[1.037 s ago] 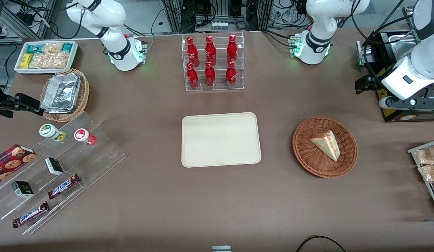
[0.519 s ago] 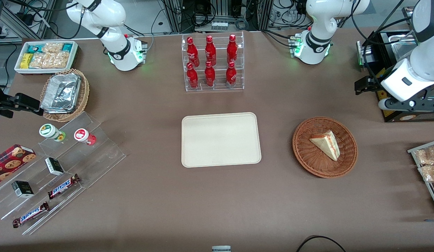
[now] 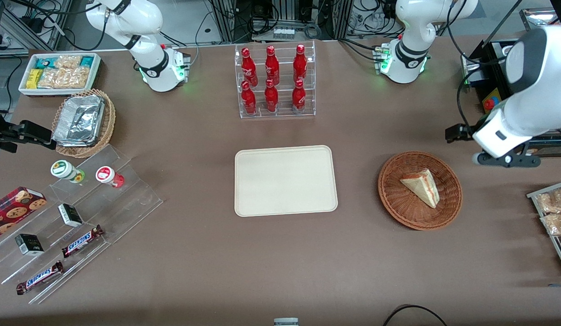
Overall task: Place sandwich from basket to tray
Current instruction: 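Move the open left gripper over the sandwich in the wicker basket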
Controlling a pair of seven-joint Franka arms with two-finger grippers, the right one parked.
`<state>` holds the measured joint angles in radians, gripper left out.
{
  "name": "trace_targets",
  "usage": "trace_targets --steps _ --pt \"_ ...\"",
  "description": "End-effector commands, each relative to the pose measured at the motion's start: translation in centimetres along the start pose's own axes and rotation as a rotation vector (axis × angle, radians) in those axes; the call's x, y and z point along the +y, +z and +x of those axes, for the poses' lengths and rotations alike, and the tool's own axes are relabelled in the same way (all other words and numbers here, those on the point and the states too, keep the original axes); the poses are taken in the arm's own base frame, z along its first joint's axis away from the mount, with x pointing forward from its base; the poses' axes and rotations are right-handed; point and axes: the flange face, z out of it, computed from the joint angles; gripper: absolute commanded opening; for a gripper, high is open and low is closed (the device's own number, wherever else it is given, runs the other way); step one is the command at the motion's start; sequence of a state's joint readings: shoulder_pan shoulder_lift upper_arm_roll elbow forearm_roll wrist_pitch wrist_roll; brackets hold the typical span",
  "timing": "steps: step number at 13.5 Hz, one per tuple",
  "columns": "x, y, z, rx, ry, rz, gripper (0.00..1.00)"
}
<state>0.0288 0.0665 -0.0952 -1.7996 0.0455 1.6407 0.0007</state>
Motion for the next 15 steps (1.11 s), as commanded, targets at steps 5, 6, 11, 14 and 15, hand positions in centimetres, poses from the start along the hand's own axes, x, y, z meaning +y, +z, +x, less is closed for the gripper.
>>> trace_targets --steps 5,6,11,14,15 --pt "-2.0 5.6 3.6 0.011 -0.051 -0.006 1.00" --pt "-2.2 6.6 3.6 0.020 -0.067 -0.007 1.00" --pt "-1.8 9.9 4.1 0.051 -0.324 -0.016 1.00" --pt "-0.6 12.4 4.0 0.077 -0.540 -0.030 1.00" --pt "-0.4 13.0 4.0 0.090 -0.591 -0.039 1.00"
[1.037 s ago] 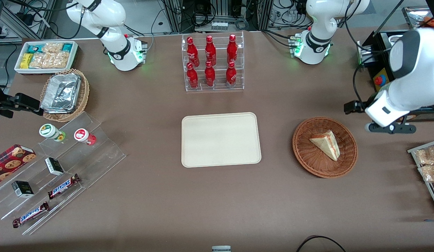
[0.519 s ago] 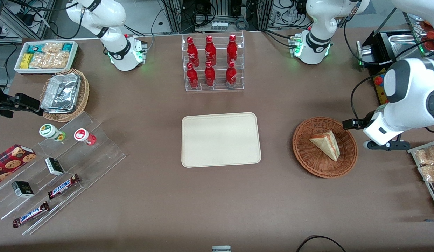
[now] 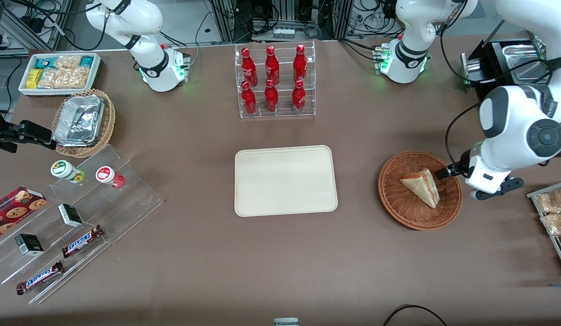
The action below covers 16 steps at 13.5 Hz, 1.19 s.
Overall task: Place sandwich from basket to tray
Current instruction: 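Move the open left gripper over the sandwich in the wicker basket, then lower the left gripper around the wrapped sandwich and close it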
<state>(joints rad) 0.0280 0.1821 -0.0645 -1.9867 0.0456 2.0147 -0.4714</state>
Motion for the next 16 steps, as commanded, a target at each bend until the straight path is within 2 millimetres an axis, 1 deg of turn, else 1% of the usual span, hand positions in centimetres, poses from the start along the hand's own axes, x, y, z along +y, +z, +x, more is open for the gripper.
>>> trace_targets --steps 1,3,4,5,11,16 --pt "0.4 1.7 -0.7 0.031 -0.129 -0.025 1.00" --pt "0.9 2.5 -0.8 0.036 -0.181 -0.037 1.00" --pt "2.3 2.8 -1.2 0.042 -0.202 -0.040 1.00" --pt "3.2 3.5 -1.3 0.046 -0.214 -0.042 1.00" --pt "3.4 4.4 -1.3 0.037 -0.227 -0.037 1.00" --pt "3.3 5.8 -1.6 0.029 -0.226 -0.033 1.00"
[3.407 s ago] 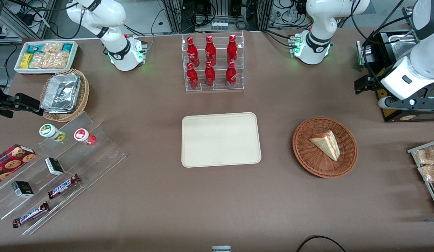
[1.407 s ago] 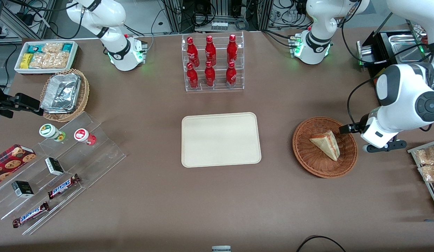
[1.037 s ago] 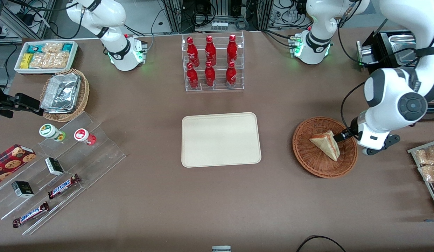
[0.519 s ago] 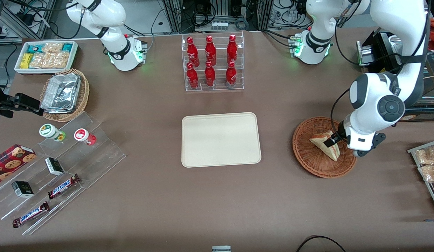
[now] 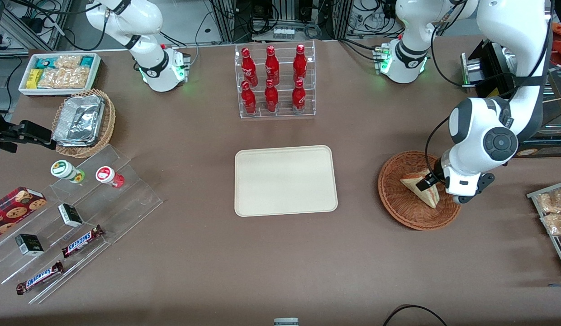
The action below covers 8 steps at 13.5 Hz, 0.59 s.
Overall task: Place sandwich from basket to tray
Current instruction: 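Lower the left gripper around the wrapped sandwich and close it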
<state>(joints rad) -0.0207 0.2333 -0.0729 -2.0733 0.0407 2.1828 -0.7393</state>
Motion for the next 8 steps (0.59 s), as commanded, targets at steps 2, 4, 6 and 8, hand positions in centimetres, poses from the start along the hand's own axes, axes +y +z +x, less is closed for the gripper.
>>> trace_targets --steps 2,4,6,8 --pt "-0.1 0.9 -0.2 -0.001 -0.019 -0.007 1.00" --pt "-0.2 1.5 -0.3 -0.009 -0.019 -0.001 1.00" --pt "-0.1 2.3 -0.3 -0.018 -0.019 0.004 1.00" --pt "-0.2 3.3 -0.4 -0.021 -0.019 0.005 1.00"
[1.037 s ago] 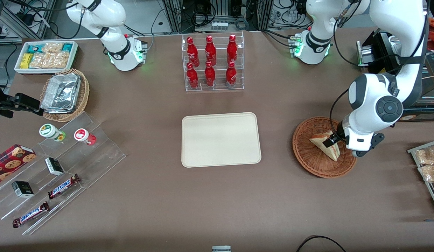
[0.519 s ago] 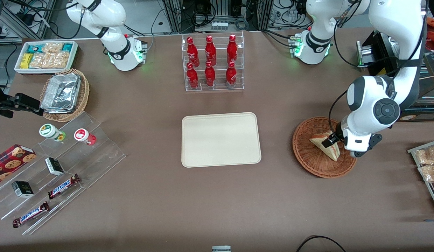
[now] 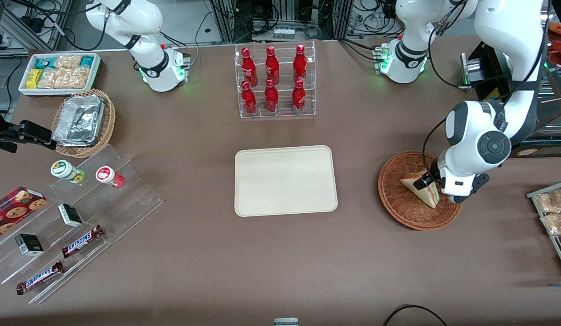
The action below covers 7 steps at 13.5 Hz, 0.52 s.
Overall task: Place sandwich from basket to tray
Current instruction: 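Lower the left gripper around the wrapped sandwich and close it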
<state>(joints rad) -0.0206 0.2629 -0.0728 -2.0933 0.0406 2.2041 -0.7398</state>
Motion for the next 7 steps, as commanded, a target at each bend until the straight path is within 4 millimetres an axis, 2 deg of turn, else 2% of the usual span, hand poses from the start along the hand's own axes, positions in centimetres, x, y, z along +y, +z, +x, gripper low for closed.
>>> trace_targets --steps 1,4,5,6,7 --pt "-0.2 1.4 -0.2 0.005 -0.020 -0.015 1.00" --pt "-0.5 2.3 -0.1 0.009 -0.026 -0.022 0.98" --pt "-0.5 2.5 -0.2 0.007 -0.029 -0.020 0.75" --pt "-0.5 2.4 -0.1 0.007 -0.046 -0.020 0.34" --pt "-0.5 2.3 -0.1 0.008 -0.056 -0.021 0.04"
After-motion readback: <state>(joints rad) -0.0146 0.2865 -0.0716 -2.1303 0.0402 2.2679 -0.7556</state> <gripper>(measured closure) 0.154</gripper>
